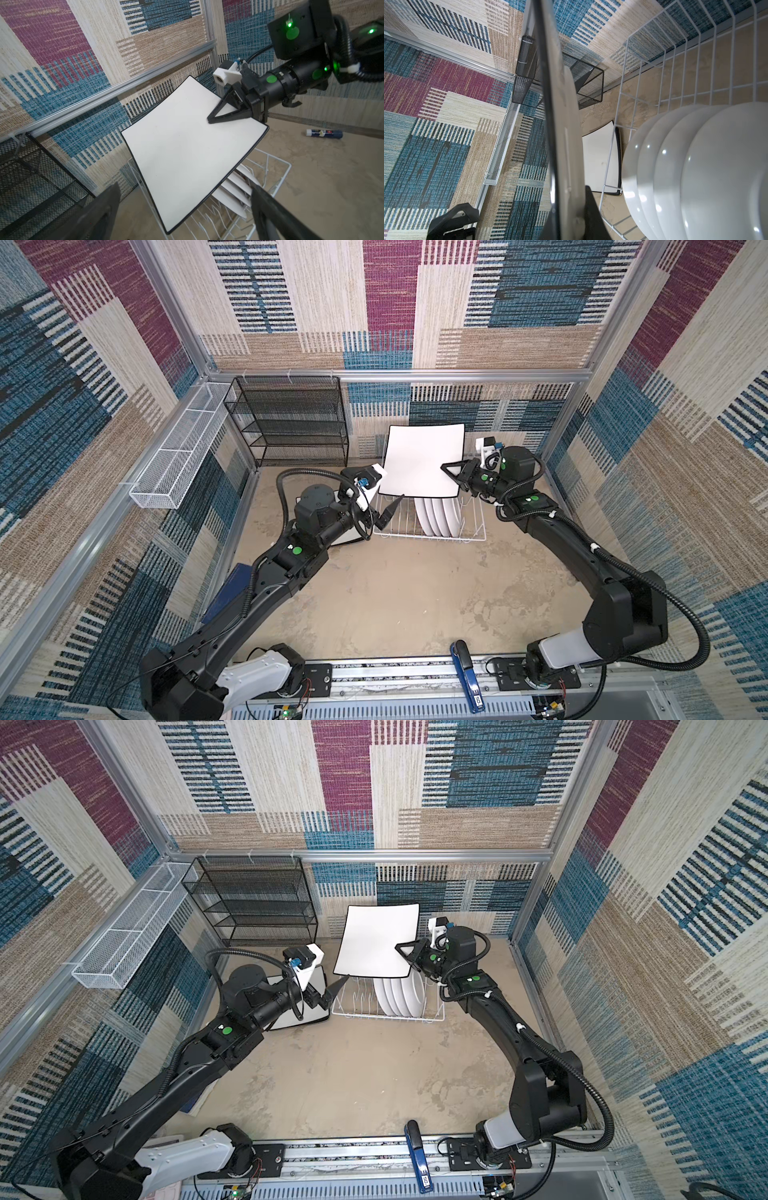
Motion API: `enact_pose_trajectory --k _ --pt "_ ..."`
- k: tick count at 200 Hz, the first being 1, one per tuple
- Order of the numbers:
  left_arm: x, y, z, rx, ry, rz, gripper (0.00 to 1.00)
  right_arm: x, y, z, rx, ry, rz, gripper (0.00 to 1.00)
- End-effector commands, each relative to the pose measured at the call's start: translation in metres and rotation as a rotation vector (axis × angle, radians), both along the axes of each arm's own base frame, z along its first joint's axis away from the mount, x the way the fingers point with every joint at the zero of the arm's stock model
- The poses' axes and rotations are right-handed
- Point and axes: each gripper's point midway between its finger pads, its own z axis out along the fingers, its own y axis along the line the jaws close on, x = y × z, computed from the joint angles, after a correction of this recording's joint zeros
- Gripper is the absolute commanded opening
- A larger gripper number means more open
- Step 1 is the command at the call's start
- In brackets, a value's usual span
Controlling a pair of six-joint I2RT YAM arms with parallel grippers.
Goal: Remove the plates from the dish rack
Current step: 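Hold the plate with the right gripper while the left gripper regrasps its opposite edge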
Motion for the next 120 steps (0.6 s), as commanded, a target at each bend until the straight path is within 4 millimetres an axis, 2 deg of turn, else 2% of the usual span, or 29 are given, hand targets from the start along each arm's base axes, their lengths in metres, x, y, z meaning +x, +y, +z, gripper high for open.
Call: enact_pose_trajectory --k 1,26,55,91,120 --pt "0.006 0.003 0.001 -0.137 0.247 -0.045 0.99 -0.003 0.004 0.042 0.041 -0.182 0.038 0.0" --pt "0.03 0.016 -0.001 -0.235 0.403 -0.023 0.99 -0.003 0.006 0.04 0.04 -0.179 0.054 0.0" --pt "0.051 0.02 -0.004 -0.385 0.53 -0.071 0.99 -0.004 0.009 0.04 0.04 -0.183 0.077 0.0" --pt "0.081 0.027 -0.027 -0.521 0.716 -0.09 0.97 -0.006 0.013 0.041 0.046 -0.191 0.106 0.0" --pt "0.096 0.015 -0.051 -0.552 0.853 -0.14 0.94 -0.006 0.016 0.037 0.049 -0.188 0.134 0.0"
